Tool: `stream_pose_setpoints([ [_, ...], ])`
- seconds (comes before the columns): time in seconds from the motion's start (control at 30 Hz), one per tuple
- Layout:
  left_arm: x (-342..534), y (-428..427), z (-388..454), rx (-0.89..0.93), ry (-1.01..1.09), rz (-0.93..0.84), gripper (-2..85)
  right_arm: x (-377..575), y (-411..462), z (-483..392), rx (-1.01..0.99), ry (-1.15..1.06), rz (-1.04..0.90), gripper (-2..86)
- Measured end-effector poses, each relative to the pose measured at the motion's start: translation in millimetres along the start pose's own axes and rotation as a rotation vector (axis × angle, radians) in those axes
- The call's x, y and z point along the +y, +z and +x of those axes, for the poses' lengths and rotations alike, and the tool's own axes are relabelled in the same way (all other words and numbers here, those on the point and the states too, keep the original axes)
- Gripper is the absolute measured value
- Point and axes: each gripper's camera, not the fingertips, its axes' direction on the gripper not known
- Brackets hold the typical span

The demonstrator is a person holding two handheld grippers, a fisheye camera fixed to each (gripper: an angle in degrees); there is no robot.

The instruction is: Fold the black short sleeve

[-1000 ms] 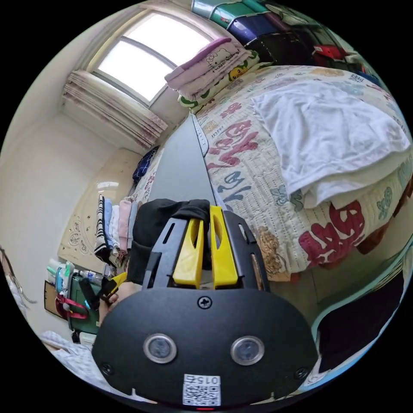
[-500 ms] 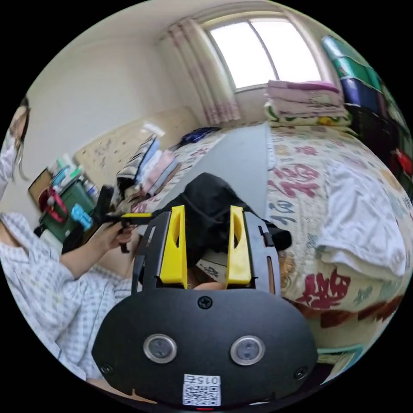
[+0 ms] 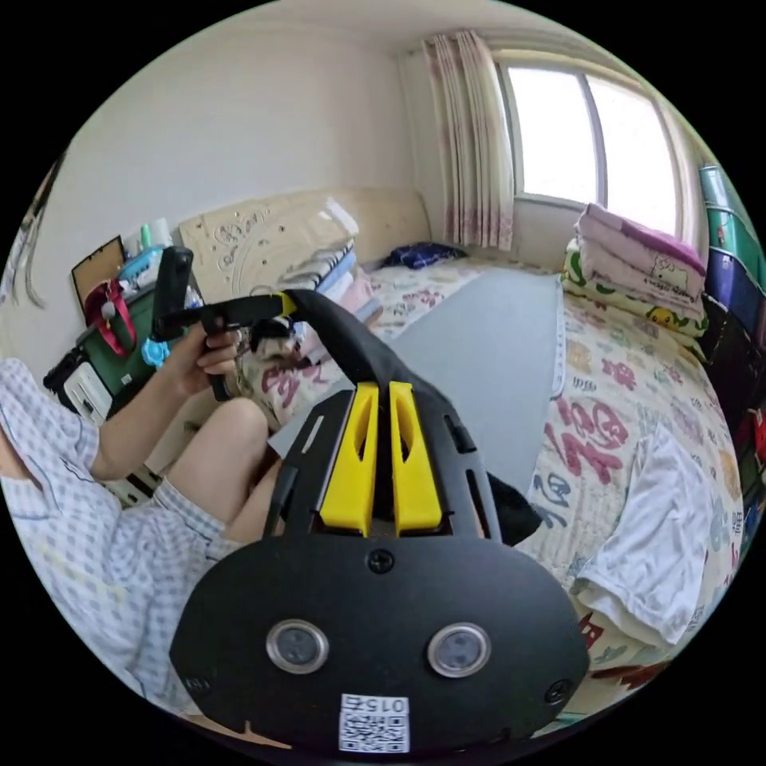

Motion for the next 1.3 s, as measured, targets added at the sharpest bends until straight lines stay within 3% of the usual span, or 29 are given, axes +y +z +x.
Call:
stream_pose_setpoints([
  [0.1, -31.6, -15.9, 16.1, -0.037, 0.048, 0.104, 1.2, -22.8, -34.3, 9.6, -0.097, 0.044, 0.131, 1.1],
  [0.23, -42.0, -8.3, 16.9, -0.036, 0.035, 0.113, 2.3, -16.4, -41.9, 33.5, -0.229, 0.173, 0.232, 0.8],
  [0.33, -15.6, 15.6, -3.7, 0.006, -0.056, -0.036, 6.9, 8.4, -33.3, 55.0, -0.169, 0.333, 0.232, 0.7],
  [0.47, 64.3, 37.5, -10.0, 0.06, -0.167, -0.165, 10.2, 44.3, -25.0, 81.0, -0.241, 0.468, 0.231, 0.6],
  [0.67, 133.9, 90.3, 56.0, 0.18, -0.109, -0.377, 15.0, 61.3, -27.1, 83.5, -0.213, 0.515, 0.259, 0.6],
  [0.8, 147.6, 130.0, 99.1, 0.056, 0.044, -0.489, 15.3, 61.0, -22.2, 80.6, -0.226, 0.537, 0.271, 0.6],
  [0.9, 146.2, 160.1, 101.7, 0.013, -0.013, -0.592, 11.1, 58.0, -17.4, 76.7, -0.226, 0.545, 0.268, 0.6],
  [1.07, 130.6, 145.3, 80.3, 0.042, -0.085, -0.545, 0.9, 43.3, -20.5, 72.2, -0.177, 0.54, 0.245, 0.6],
  [1.17, 114.5, 90.8, 44.1, 0.059, -0.185, -0.383, 0.1, 27.4, -29.9, 63.9, -0.09, 0.473, 0.232, 0.6],
  [1.3, 87.8, 11.4, -8.8, -0.106, -0.275, -0.143, -0.1, 1.9, -18.8, 53.2, -0.007, 0.39, 0.166, 0.5],
])
